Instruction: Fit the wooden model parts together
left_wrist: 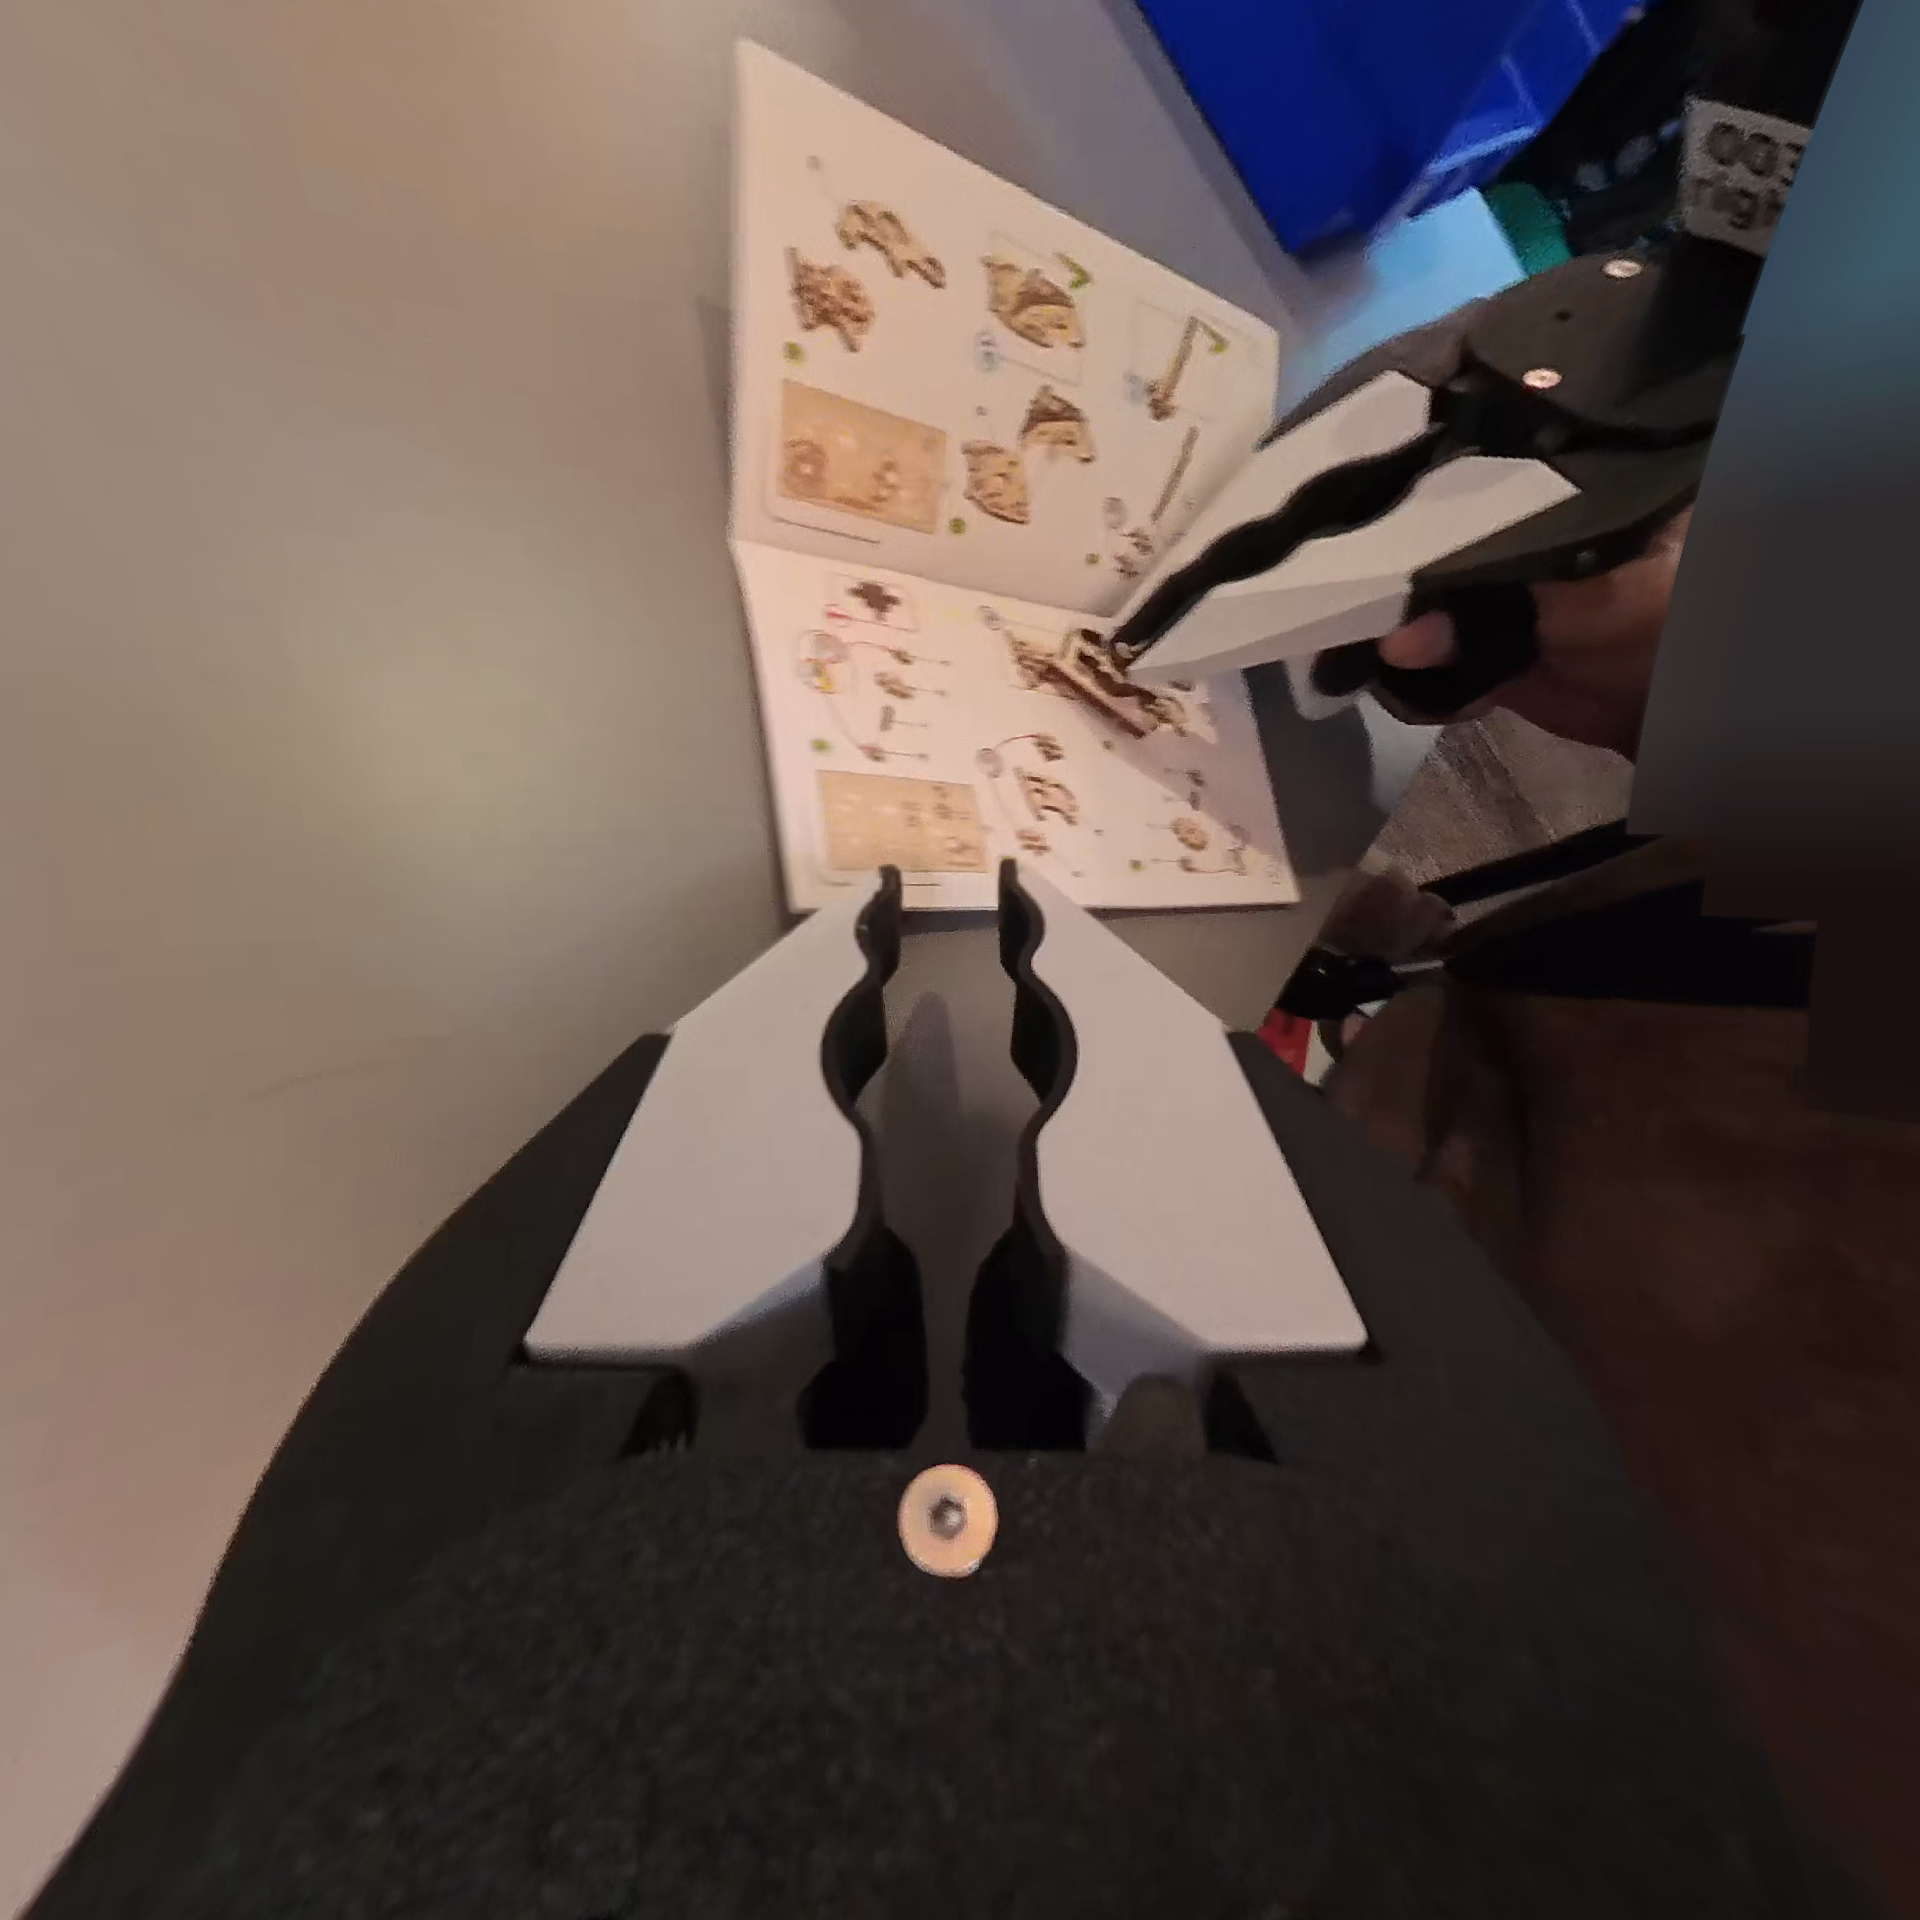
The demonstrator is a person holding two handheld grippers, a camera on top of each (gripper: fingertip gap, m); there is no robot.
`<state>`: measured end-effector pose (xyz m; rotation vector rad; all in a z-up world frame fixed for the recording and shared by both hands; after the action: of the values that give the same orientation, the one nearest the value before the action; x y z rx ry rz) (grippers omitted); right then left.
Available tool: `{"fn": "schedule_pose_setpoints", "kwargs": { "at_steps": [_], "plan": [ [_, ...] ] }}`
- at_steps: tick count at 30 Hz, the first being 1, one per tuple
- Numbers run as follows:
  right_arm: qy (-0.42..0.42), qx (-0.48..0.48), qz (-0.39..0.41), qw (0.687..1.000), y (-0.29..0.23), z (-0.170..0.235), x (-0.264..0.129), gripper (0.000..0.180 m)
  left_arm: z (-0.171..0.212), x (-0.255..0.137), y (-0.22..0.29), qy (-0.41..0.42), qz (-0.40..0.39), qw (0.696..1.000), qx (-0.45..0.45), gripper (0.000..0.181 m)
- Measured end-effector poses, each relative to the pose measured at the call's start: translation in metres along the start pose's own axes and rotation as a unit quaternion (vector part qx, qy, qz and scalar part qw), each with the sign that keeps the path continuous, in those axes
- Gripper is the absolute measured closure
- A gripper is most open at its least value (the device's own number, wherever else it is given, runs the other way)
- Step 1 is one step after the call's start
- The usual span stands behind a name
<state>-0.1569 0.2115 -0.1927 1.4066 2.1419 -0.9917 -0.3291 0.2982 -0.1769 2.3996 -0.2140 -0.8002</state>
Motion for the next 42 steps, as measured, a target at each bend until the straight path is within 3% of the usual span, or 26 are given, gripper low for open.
{"fn": "schedule_pose_setpoints", "kwargs": {
  "at_steps": [3,7,14,28,35,42],
  "plan": [
    [0.000,0.000,-0.001,1.000,-0.001,0.000,0.001,0.172,0.002,0.008,0.010,-0.018,0.010,0.999,0.037,0.176],
    [0.000,0.002,-0.005,1.000,-0.005,0.000,0.002,0.171,0.004,0.020,0.017,-0.036,0.002,0.997,0.065,0.178],
    [0.000,0.008,-0.022,1.000,-0.014,0.000,0.007,0.171,0.005,0.036,0.025,-0.035,0.027,0.998,0.047,0.175],
    [0.007,0.033,-0.047,0.998,-0.014,0.000,0.006,0.171,0.010,0.036,0.011,-0.050,-0.005,0.999,0.022,0.175],
    [0.029,0.120,-0.115,0.986,-0.013,-0.005,0.003,0.171,0.006,0.035,0.016,-0.037,0.005,0.999,0.028,0.172],
    [0.049,0.262,-0.221,0.938,-0.010,-0.009,0.001,0.171,-0.003,0.029,0.027,0.007,0.046,0.998,0.033,0.171]
  ]
}}
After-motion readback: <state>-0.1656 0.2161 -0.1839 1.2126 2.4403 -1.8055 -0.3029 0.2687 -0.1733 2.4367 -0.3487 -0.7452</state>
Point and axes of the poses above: each gripper's, where its closed fingertips meet, x out along the fingers, z out of its underside, y = z × x across the jaws, the point moved 7 cm from there along -x, back along the fingers, and after that the axes turned 9 degrees about z, right-handed, at the moved point
